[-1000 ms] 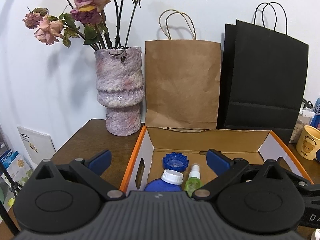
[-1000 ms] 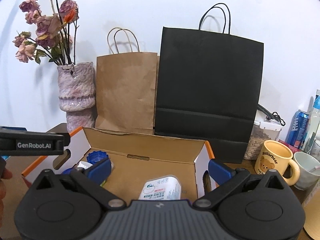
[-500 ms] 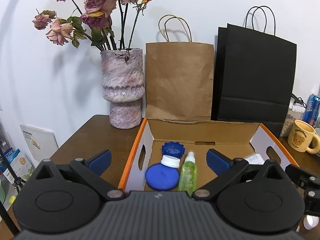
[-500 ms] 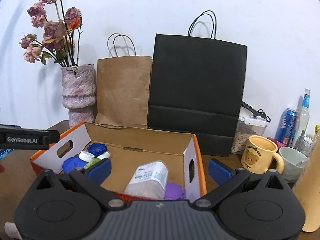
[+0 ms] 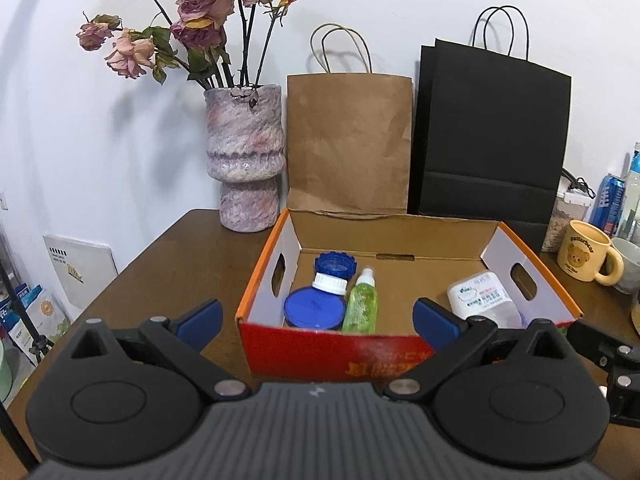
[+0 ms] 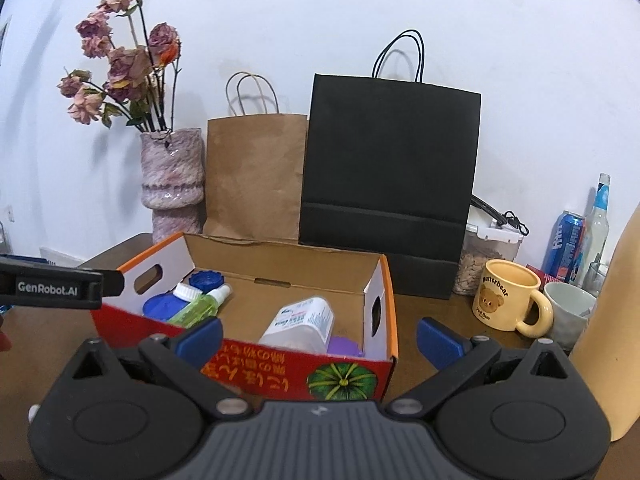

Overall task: Organize rigid objects
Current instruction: 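Move both tools back toward the white plug adapter and nasal spray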

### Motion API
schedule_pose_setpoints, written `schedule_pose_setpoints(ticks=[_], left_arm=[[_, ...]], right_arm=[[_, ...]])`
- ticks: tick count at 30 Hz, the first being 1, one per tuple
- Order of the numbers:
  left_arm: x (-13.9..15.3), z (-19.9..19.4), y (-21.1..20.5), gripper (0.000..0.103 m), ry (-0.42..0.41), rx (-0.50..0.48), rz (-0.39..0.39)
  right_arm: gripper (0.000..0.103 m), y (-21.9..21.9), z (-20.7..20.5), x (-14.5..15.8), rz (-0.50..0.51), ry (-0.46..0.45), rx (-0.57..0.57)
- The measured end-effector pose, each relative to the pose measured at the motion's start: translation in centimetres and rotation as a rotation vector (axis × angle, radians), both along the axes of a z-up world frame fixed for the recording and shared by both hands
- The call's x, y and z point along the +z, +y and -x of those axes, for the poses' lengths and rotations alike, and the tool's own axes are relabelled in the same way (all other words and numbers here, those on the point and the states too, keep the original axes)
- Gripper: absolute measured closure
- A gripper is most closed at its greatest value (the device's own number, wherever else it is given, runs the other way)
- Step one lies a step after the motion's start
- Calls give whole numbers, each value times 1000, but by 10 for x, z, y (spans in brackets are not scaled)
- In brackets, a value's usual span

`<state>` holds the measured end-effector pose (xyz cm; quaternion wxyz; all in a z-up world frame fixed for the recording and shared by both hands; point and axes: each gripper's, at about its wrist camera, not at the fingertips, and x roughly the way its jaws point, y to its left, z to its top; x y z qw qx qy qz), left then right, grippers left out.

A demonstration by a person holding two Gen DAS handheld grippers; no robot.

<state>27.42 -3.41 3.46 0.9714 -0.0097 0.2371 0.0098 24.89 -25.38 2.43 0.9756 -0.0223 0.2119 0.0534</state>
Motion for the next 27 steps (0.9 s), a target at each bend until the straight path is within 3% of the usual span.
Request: schedule_pose_setpoints(ticks=[27], left_arm=[[-30, 75, -23, 0, 51, -56, -50]], right_arm=[[0, -19, 71, -28, 43, 32, 59]])
